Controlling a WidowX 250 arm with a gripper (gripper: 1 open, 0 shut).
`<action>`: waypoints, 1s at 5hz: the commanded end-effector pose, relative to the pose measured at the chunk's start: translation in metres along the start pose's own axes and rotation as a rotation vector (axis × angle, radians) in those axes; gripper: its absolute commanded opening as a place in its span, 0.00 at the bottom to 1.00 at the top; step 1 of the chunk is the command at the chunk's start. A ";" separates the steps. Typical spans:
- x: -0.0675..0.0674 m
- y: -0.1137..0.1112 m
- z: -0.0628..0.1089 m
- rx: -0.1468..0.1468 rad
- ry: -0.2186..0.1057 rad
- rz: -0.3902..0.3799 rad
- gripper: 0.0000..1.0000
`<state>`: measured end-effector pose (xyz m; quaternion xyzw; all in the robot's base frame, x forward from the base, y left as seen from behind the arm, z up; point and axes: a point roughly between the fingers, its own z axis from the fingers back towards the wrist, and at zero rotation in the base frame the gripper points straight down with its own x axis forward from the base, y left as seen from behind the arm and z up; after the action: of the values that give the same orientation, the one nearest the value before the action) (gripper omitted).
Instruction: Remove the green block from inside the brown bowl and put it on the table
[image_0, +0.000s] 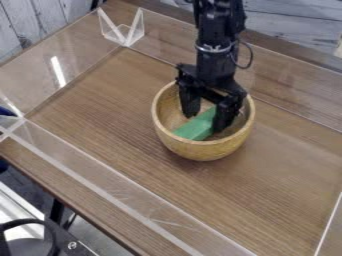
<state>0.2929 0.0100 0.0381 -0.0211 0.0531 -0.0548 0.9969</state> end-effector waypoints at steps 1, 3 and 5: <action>0.007 0.001 0.007 0.011 -0.039 -0.006 0.00; 0.006 0.001 0.027 0.008 -0.073 -0.004 0.00; 0.007 0.010 0.080 0.015 -0.172 0.025 0.00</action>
<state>0.3004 0.0198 0.0953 -0.0228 0.0053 -0.0404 0.9989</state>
